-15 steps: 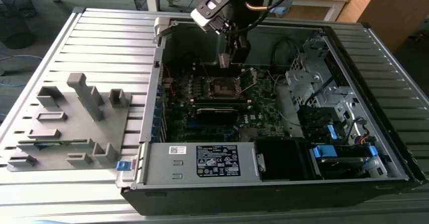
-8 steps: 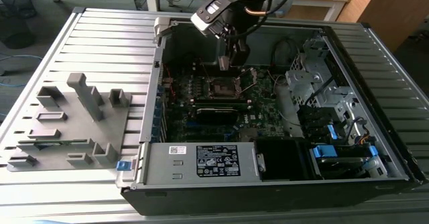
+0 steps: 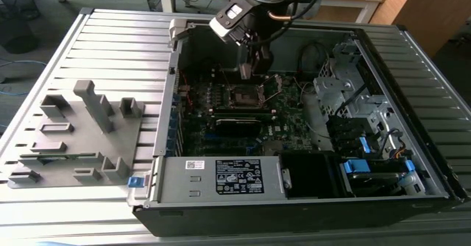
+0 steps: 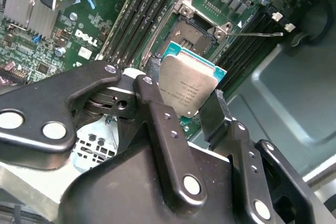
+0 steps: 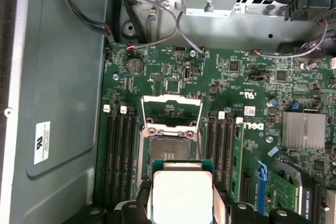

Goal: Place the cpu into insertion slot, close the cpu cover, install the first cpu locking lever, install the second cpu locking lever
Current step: 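Place the cpu into insertion slot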

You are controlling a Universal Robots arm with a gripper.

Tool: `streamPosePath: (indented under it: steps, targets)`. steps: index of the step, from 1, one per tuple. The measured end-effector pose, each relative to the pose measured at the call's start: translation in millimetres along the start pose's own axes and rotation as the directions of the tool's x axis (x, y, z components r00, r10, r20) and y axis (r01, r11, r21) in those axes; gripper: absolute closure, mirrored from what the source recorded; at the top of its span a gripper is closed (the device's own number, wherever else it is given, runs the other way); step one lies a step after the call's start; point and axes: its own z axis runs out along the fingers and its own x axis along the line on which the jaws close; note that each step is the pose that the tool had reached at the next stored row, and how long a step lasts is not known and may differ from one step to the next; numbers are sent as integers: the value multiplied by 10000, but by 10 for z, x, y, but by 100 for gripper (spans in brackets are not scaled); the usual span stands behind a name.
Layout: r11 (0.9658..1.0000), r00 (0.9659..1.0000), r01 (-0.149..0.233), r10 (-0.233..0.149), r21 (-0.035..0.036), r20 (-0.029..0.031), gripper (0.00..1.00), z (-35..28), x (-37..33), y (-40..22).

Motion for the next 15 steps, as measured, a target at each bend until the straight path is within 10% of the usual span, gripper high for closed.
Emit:
streamPosePath:
  steps: [15]
  targets:
    - [10000,10000,0,0,2,2,46,170,-6,-3]
